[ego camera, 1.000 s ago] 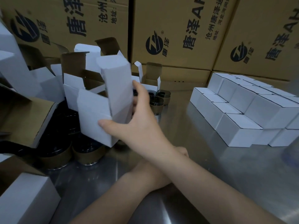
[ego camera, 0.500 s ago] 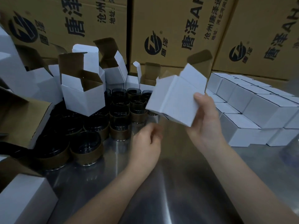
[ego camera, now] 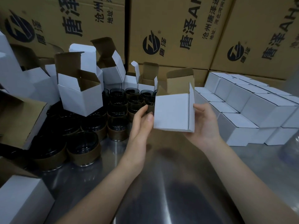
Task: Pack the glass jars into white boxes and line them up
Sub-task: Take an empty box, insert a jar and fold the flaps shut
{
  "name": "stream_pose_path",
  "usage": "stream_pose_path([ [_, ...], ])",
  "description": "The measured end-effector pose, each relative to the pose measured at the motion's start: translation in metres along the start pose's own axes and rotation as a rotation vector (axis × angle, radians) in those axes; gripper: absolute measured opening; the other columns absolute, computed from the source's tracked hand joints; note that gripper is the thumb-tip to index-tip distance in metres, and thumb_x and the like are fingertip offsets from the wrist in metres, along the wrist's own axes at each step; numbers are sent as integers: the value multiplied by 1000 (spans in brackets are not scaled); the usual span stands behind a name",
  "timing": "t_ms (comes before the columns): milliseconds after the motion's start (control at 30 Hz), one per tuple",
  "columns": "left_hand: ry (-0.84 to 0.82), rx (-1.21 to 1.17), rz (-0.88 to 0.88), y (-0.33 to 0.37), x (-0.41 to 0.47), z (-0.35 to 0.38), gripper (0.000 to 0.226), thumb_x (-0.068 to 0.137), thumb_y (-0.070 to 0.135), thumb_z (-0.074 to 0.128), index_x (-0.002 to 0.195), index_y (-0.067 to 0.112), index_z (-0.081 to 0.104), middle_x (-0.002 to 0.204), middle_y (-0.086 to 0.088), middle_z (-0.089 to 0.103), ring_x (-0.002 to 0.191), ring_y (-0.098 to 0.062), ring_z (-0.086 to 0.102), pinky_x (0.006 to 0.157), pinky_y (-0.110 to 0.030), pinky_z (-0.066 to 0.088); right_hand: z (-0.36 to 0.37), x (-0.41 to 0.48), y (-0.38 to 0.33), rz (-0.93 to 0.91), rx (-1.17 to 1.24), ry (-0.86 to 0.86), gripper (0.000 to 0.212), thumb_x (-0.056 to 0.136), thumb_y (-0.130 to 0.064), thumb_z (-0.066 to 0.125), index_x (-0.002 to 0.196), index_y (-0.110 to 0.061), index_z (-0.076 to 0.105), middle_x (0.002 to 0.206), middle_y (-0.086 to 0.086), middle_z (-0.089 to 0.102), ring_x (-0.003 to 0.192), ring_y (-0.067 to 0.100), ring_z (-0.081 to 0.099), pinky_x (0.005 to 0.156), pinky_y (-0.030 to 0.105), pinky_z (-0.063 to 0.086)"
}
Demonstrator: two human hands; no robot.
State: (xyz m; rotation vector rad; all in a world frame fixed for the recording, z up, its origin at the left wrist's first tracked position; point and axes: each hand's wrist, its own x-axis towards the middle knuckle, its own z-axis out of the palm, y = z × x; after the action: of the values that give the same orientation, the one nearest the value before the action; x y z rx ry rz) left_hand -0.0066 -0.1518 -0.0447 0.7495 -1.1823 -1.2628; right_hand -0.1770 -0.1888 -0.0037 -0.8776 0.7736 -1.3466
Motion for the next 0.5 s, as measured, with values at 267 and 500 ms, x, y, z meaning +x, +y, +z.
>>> stream_pose_path([
  [267,-83,13,97,-4,-1,-3,69,79,23,67,137,48,38,123,18,64,115,-8,63,91,-27,54,-1,3,13,19,-175,-207,57,77,-20,42,128,-1,57,132,26,56,114,35,54,105,48,38],
  [500,-72,104,122,-3,-2,-1,78,75,16,72,139,46,39,131,15,58,117,-10,62,92,-32,55,-1,7,17,-13,-252,-223,51,77,-12,38,117,-9,69,112,23,52,100,35,37,91,43,26],
])
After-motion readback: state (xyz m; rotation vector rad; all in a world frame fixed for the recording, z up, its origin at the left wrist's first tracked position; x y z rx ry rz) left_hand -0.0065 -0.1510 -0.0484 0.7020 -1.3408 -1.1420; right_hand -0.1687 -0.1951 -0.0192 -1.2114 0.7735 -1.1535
